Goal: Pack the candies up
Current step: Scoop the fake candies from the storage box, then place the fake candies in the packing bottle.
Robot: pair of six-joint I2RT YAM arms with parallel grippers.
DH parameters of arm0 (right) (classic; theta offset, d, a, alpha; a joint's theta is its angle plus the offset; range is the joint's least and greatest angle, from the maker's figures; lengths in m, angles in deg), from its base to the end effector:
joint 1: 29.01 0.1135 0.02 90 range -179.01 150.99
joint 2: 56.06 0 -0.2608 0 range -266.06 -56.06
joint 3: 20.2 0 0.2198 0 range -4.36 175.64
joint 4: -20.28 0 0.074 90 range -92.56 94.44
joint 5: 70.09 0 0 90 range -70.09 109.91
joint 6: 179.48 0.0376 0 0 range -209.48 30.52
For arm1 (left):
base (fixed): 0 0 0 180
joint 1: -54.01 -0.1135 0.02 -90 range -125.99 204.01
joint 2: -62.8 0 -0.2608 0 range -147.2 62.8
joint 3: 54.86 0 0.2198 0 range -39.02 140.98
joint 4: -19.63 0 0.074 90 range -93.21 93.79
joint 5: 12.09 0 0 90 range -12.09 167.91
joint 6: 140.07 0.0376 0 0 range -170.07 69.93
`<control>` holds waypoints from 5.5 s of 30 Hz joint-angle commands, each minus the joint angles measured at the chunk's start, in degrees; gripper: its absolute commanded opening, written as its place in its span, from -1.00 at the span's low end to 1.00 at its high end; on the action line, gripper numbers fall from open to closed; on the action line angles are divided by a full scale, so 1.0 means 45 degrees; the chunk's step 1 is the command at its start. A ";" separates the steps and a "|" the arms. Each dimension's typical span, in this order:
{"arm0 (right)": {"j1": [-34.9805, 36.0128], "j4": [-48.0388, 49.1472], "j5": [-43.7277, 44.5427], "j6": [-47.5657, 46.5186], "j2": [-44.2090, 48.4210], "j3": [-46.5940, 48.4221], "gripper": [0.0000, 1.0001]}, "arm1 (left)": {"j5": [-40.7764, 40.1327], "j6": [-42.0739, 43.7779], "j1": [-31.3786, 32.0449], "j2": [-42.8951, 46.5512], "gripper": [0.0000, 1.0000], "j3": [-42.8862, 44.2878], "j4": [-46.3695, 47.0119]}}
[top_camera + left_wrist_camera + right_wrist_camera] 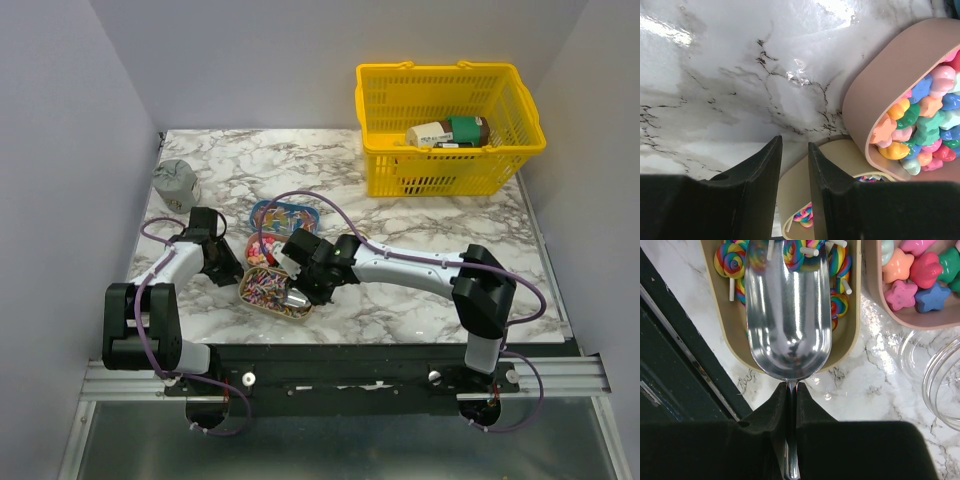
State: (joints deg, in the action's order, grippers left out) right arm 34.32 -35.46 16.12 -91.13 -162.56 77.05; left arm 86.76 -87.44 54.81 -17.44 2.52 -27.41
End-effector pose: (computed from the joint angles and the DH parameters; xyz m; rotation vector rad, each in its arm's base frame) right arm 0.1585 0.3212 0.2272 -1.5070 2.3285 0.3941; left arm 0.2164 -0.0088 0.1808 -0.8531 2.7059 -0.3719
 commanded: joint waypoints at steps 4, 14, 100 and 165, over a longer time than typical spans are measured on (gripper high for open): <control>0.0067 0.1775 0.0354 0.0347 -0.0358 0.0036 -0.99 | 0.0926 0.0041 0.0077 0.0215 -0.23 -0.0325 -0.0059; 0.0067 0.3903 0.1272 0.0171 0.0404 -0.1878 -0.99 | 0.0848 -0.0037 0.0077 0.0196 -0.25 -0.0130 -0.0176; 0.0067 0.3028 0.1310 0.0248 0.4798 -0.4575 -0.99 | 0.0516 0.0295 0.0077 0.0469 -0.20 0.0867 -0.0313; -0.7334 0.0212 -0.9037 0.9192 0.4525 -0.4006 -0.99 | -0.1125 0.0256 0.0077 0.2188 0.40 0.0925 -0.0547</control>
State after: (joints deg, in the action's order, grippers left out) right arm 2.82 -39.40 -18.94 -56.18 -142.30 61.51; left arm 82.78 -85.93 54.90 -8.70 5.64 -29.09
